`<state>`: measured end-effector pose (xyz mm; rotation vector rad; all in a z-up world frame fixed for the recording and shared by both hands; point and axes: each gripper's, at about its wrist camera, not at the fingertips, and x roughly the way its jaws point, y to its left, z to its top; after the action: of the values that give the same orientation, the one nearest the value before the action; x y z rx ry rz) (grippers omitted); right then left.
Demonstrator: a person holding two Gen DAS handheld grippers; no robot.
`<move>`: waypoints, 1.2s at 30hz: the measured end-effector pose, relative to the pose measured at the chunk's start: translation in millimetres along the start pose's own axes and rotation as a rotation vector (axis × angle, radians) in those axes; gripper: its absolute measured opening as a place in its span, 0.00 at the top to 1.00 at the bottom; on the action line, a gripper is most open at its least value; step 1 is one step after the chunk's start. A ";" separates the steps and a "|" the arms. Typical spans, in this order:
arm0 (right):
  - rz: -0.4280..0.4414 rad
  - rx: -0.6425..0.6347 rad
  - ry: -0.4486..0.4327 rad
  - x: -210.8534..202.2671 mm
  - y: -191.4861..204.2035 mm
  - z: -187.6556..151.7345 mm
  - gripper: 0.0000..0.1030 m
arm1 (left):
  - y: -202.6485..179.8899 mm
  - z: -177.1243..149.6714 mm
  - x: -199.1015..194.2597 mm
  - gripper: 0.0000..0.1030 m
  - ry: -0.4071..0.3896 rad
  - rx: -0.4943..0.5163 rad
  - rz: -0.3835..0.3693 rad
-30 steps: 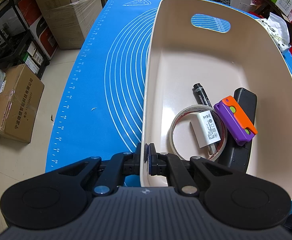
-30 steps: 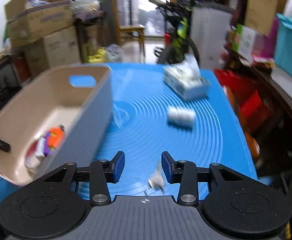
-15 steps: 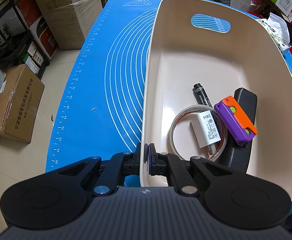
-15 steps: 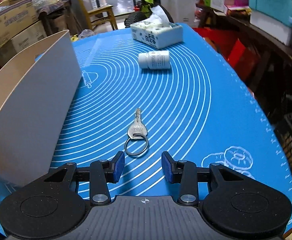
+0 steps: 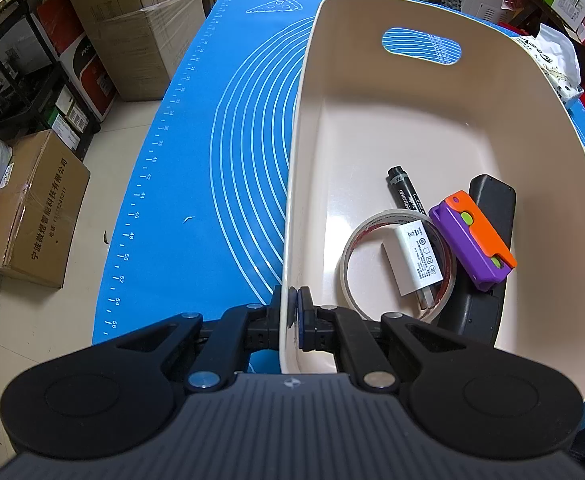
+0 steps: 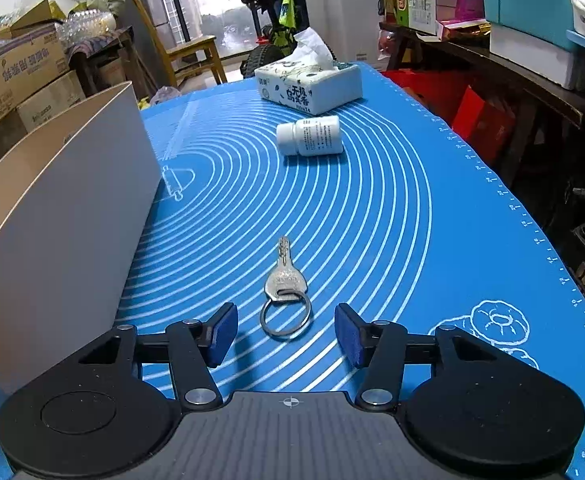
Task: Organize rigid objects
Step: 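Move the right tool to the silver key and close on it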
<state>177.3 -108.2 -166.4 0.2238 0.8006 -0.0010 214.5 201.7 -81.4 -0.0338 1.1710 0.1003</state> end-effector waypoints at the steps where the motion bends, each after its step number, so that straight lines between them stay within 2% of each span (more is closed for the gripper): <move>1: 0.001 0.008 -0.006 0.9 -0.7 0.6 0.39 | -0.4 0.0 0.0 0.93 0.000 0.000 0.000; 9: 0.003 0.044 -0.040 8.6 -2.7 5.0 0.39 | 0.1 0.3 -0.3 0.93 0.000 0.001 0.002; 16: -0.022 0.020 -0.009 3.7 2.5 1.0 0.39 | -0.2 0.4 -0.6 0.93 0.000 0.001 0.003; 23: 0.020 0.084 0.016 -2.5 3.4 -3.2 0.37 | -0.3 0.9 -0.6 0.93 0.000 0.002 0.002; 36: 0.076 0.177 -0.022 5.0 2.2 -0.6 0.37 | -0.4 0.6 -0.5 0.93 -0.001 0.002 0.003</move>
<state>180.6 -105.5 -169.9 0.4212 0.7698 -0.0028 214.9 201.4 -80.8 -0.0298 1.1705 0.1021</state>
